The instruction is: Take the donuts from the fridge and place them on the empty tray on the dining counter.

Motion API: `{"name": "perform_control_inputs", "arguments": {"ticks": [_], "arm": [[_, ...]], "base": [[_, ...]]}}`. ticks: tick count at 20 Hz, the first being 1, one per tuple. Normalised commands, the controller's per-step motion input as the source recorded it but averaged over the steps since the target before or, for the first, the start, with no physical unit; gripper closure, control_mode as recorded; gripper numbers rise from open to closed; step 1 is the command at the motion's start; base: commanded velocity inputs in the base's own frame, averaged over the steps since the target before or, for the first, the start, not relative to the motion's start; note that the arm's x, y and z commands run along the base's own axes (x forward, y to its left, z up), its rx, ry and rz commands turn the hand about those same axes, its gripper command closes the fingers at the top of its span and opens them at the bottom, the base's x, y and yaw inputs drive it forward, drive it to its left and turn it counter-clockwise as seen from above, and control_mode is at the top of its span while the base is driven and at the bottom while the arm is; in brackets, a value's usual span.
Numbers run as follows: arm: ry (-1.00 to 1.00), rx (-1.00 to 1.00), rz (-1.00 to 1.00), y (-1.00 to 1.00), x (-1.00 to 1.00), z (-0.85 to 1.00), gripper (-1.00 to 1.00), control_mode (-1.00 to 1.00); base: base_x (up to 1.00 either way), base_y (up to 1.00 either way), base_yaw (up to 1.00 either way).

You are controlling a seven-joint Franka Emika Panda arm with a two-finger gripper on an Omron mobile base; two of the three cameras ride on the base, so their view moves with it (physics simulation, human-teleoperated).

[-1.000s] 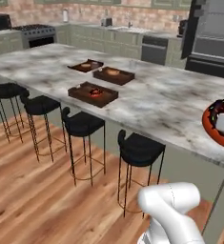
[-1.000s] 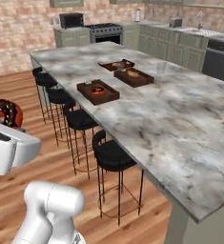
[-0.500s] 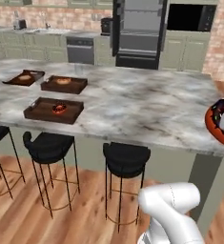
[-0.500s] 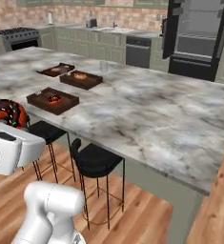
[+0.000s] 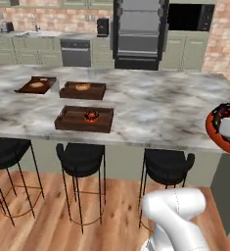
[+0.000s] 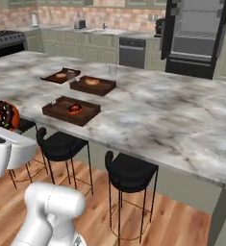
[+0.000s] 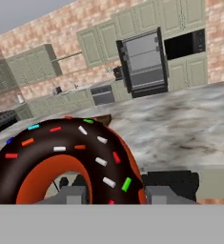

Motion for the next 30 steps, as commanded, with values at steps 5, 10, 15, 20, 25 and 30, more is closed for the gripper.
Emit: {"name": "perform_control_inputs", "arguments": {"ticks": [5, 10, 15, 20, 25, 30], "arm": [[0.00, 0.00, 0.00, 0.00, 0.00, 0.00, 1.00, 1.00], [0.00, 0.00, 0.00, 0.00, 0.00, 0.00, 1.00, 1.00], [0.00, 0.00, 0.00, 0.00, 0.00, 0.00, 1.00, 1.00], [0.00, 0.00, 0.00, 0.00, 0.00, 0.00, 1.00, 1.00], [0.00, 0.00, 0.00, 0.00, 0.00, 0.00, 1.00, 1.00], [0.00, 0.00, 0.00, 0.00, 0.00, 0.00, 1.00, 1.00]], "base": [[0.30, 1.00, -0.22], [0.68, 0.97, -0.28], [1.00, 0.47, -0.31], [0.99, 0.68, -0.44], [0.99, 0.31, -0.40], [0.81, 0.19, -0.24]]}}
